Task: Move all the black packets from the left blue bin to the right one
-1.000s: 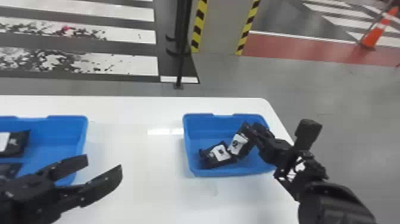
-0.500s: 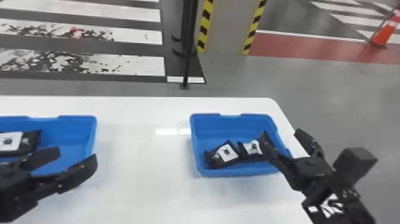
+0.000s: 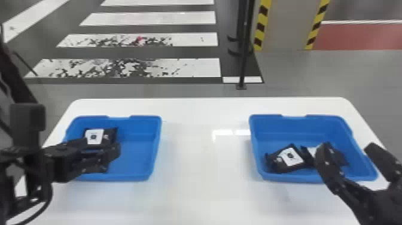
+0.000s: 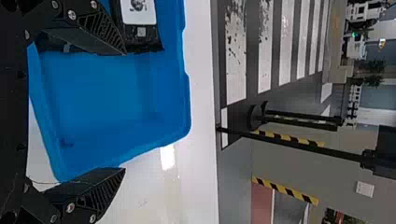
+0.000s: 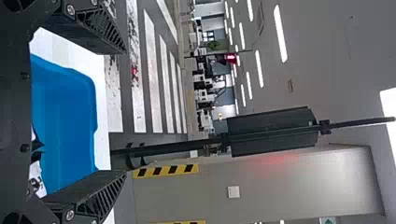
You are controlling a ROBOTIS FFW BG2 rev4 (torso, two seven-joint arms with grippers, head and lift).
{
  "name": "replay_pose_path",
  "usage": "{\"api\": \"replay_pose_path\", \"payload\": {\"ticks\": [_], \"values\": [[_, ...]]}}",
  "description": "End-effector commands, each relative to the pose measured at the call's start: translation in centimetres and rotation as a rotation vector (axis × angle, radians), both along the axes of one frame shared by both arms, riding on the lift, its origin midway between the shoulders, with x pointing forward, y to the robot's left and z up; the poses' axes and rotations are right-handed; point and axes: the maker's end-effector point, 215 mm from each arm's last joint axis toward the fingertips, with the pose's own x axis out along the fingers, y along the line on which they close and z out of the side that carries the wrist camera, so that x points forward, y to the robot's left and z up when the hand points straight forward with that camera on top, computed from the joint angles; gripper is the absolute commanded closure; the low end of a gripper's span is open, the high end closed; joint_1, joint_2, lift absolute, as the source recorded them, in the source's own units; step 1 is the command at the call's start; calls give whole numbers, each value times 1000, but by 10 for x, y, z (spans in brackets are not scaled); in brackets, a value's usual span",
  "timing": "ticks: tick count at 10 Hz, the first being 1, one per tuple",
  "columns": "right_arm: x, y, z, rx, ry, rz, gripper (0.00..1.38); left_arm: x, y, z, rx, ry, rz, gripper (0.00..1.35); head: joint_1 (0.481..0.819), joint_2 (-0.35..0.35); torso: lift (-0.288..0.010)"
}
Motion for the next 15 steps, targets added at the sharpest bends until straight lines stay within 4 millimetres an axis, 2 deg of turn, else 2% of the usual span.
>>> {"api": "replay_pose_path", "payload": {"ticks": [1, 3, 5, 7, 8, 10, 12, 15], "values": [[-7, 16, -5, 50, 15, 25, 116, 21, 35, -11, 39, 40, 69, 174, 695, 109, -140], [-11, 29, -11, 92, 38, 47, 117, 39, 49, -31, 54, 111, 99, 174, 695, 173, -140], [-12, 30, -15, 107, 51, 49, 117, 39, 81, -56, 86, 209, 196, 174, 695, 217, -140], [-13, 34, -18, 120, 60, 56, 125, 43, 102, -83, 102, 286, 247, 174, 695, 254, -140], [-13, 35, -18, 125, 62, 58, 125, 42, 105, -95, 103, 318, 256, 174, 695, 272, -140], [-14, 36, -21, 134, 74, 62, 127, 38, 97, -114, 96, 375, 240, 179, 695, 285, -140], [-15, 38, -26, 147, 89, 69, 127, 28, 102, -121, 114, 413, 262, 182, 695, 282, -140], [-15, 40, -31, 160, 102, 72, 130, 24, 113, -134, 126, 451, 286, 190, 695, 303, -140]]}}
